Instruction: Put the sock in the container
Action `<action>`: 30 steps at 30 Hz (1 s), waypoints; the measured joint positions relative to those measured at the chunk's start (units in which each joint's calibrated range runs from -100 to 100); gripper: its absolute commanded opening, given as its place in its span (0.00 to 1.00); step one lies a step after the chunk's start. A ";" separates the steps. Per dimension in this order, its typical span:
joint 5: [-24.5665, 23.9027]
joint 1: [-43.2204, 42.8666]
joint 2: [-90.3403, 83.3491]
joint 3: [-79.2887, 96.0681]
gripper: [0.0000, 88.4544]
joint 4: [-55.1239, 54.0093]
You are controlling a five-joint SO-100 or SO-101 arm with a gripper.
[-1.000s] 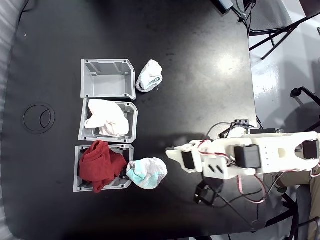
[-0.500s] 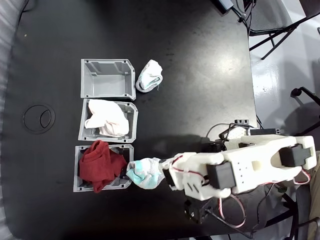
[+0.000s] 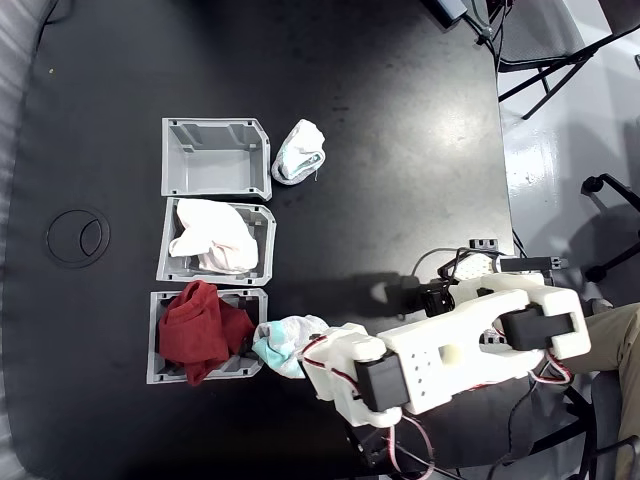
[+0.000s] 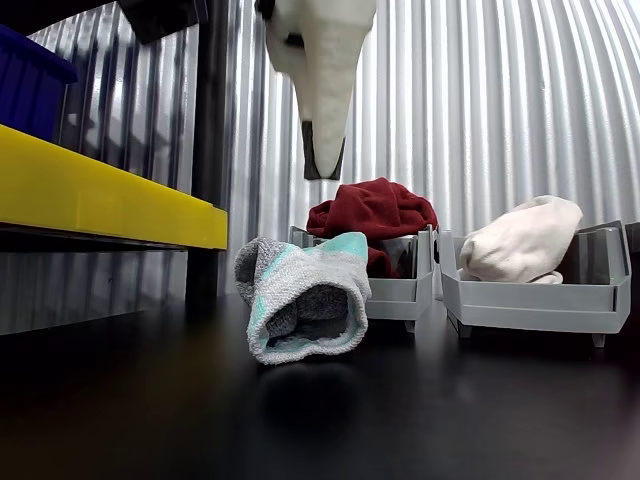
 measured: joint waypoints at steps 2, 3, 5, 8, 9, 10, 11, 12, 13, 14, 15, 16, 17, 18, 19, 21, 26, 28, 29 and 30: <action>0.00 0.74 2.26 -2.43 0.01 0.17; 0.00 0.74 3.18 -3.51 0.01 0.17; 0.00 0.11 4.77 -5.68 0.01 0.25; 0.00 -0.42 6.61 -8.11 0.01 0.25; 0.00 -0.21 7.62 -8.83 0.01 0.25; 0.00 0.00 8.29 -9.28 0.01 0.25; 0.00 0.11 8.96 -9.55 0.01 0.25; 0.00 -0.11 9.46 -9.64 0.01 0.25; 0.00 -0.53 9.71 -9.73 0.01 0.25; 0.00 -1.06 9.88 -9.73 0.01 0.25; 0.00 -1.69 9.88 -9.73 0.01 0.25; 0.00 -2.33 9.88 -9.73 0.01 0.25; 0.00 -2.86 9.88 -9.82 0.01 0.25; 0.00 -3.39 9.96 -10.09 0.01 0.25; 0.00 -3.81 9.96 -10.09 0.01 0.25; 0.00 -4.66 9.96 -10.09 0.01 0.25; 0.00 -4.13 9.96 -10.09 0.02 0.25; 0.00 -4.02 9.96 -10.09 0.02 0.25; 0.00 -4.02 9.96 -10.09 0.02 0.25; 0.00 -4.13 9.96 -10.09 0.02 0.25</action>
